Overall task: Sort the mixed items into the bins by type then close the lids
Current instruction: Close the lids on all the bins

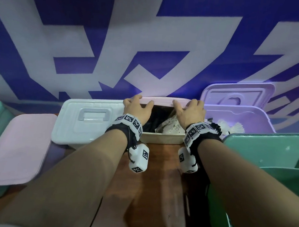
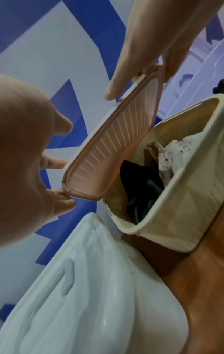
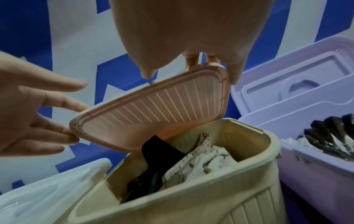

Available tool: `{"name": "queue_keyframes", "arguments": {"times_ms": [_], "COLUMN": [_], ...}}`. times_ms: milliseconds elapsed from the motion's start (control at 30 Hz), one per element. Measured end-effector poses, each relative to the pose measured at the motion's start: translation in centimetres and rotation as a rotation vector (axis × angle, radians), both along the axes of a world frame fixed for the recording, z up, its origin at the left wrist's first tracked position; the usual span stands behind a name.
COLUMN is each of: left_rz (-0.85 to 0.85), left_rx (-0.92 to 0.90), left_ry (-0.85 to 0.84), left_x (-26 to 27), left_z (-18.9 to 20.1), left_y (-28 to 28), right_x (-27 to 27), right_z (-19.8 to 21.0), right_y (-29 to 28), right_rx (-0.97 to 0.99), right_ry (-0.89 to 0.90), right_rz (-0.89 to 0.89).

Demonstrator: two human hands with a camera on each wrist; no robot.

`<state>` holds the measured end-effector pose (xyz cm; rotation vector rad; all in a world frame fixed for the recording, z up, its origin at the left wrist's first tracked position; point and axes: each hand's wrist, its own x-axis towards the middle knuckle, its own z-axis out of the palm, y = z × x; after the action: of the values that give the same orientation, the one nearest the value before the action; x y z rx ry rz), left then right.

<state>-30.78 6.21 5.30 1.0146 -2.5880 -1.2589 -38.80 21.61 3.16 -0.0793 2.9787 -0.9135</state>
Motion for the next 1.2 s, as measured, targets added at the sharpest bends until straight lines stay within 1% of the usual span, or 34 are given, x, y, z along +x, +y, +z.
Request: {"name": "queue_keyframes", "arguments": {"times_ms": [333,400,467,600,833,933,1067,1200], "left_rz": [-0.033,-0.047,-0.066,-0.121,-0.277,-0.302,-0.313,-0.322], "left_rx": [0.035,0.021,-0.030,-0.187,-0.317,-0.327,-0.326,-0.384], "left_ry": [-0.193,-0.222,-0.243,-0.241,-0.284,-0.314,-0.371,-0.393], "left_x": [3.6,3.8,3.8,2.7,-0.4,-1.5,-2.7,-2.8], "left_z": [-2.8,-3.4,-4.0,-4.7,-5.5,-6.3,-7.3,-8.0], "left_y": [0.5,0.5,0.5,0.6,0.0,-0.6,-0.7,-0.2], "right_x": [2.9,3.1,3.3,2.9,0.2,-1.1,-2.1,-2.7], "right_z": [-3.0,-3.7,-4.1,-4.2,-4.0,-4.2,-4.7,-4.9], "right_y": [1.0,1.0,1.0,0.7,0.4,0.1,-0.9,-1.2], "right_rx": [0.163,0.180,0.194,0.235,0.256,0.304,0.345,0.332], "right_ry": [-0.199,-0.221,-0.227,-0.224,-0.208,-0.222,-0.257,-0.237], "right_rz": [0.054,0.054,0.046,0.034,0.074,0.090,0.070,0.050]}}
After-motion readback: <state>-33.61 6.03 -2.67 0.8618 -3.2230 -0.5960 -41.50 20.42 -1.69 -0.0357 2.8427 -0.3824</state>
